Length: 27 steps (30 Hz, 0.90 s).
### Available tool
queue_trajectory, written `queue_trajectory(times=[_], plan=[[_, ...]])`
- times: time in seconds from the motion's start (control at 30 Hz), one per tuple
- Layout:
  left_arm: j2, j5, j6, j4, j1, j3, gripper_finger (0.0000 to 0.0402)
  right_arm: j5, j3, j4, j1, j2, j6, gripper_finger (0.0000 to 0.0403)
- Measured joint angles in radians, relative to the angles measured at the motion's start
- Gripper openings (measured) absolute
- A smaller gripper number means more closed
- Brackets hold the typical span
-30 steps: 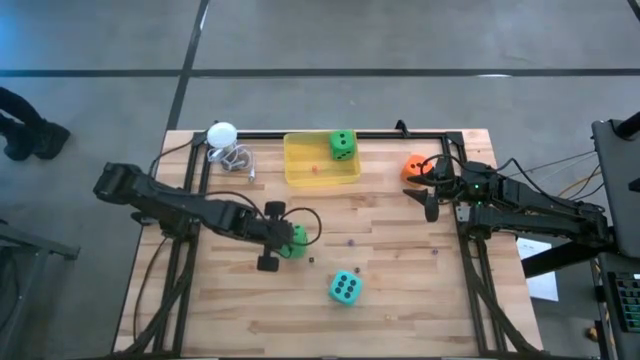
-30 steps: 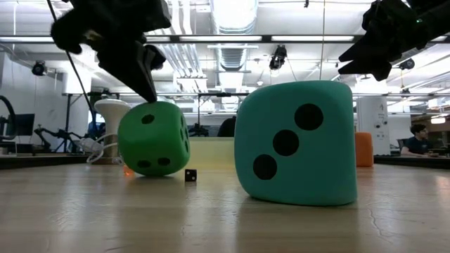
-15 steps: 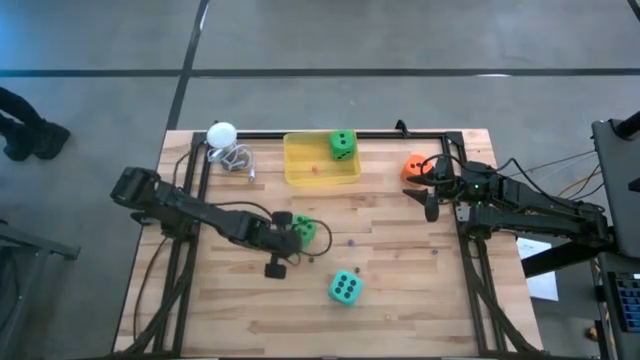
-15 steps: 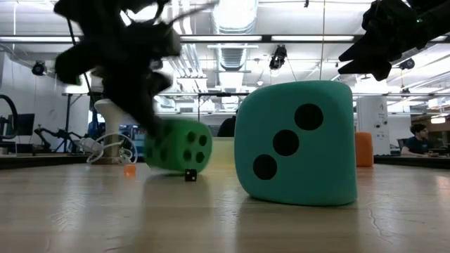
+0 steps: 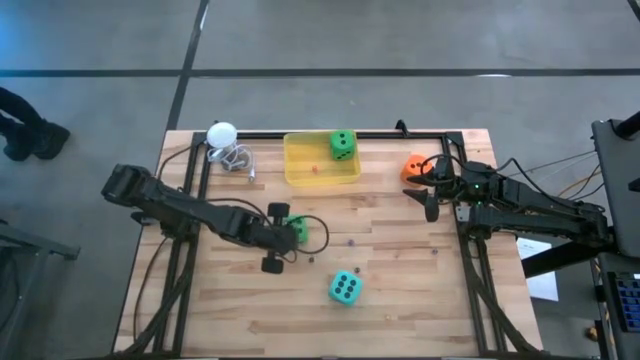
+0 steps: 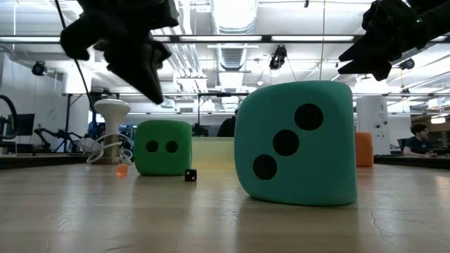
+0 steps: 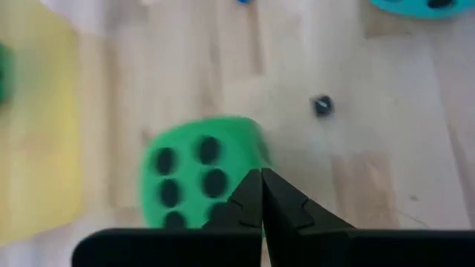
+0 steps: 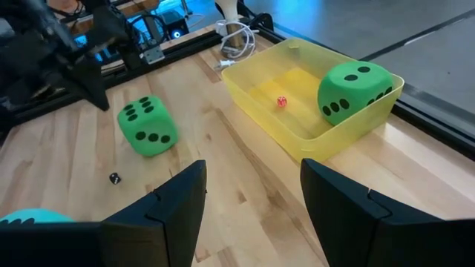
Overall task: Pick & Place Dice
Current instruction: Put the green large die into the yellow bin
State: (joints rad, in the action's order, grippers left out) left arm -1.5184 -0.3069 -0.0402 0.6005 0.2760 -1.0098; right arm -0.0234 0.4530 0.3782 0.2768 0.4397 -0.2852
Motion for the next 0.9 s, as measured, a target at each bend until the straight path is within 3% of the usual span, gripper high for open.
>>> queue_trajectory(times=[0.17, 0.7, 0.9], plan=[[0.005, -0.014, 0.050, 0.006, 0.017, -0.012, 0.0022, 0.001, 0.000, 0.005, 0.000, 0.000, -0.001, 0.0215], [-0.014, -0.026, -0.088, -0.039, 0.024, -0.025, 0.0264, 0.005, 0.000, 0.007, 0.000, 0.000, 0.000, 0.0215], [-0.078, -0.069, -0.046, -0.030, 0.024, -0.025, 0.0299, 0.005, 0.000, 0.007, 0.000, 0.000, 0.001, 0.0215]])
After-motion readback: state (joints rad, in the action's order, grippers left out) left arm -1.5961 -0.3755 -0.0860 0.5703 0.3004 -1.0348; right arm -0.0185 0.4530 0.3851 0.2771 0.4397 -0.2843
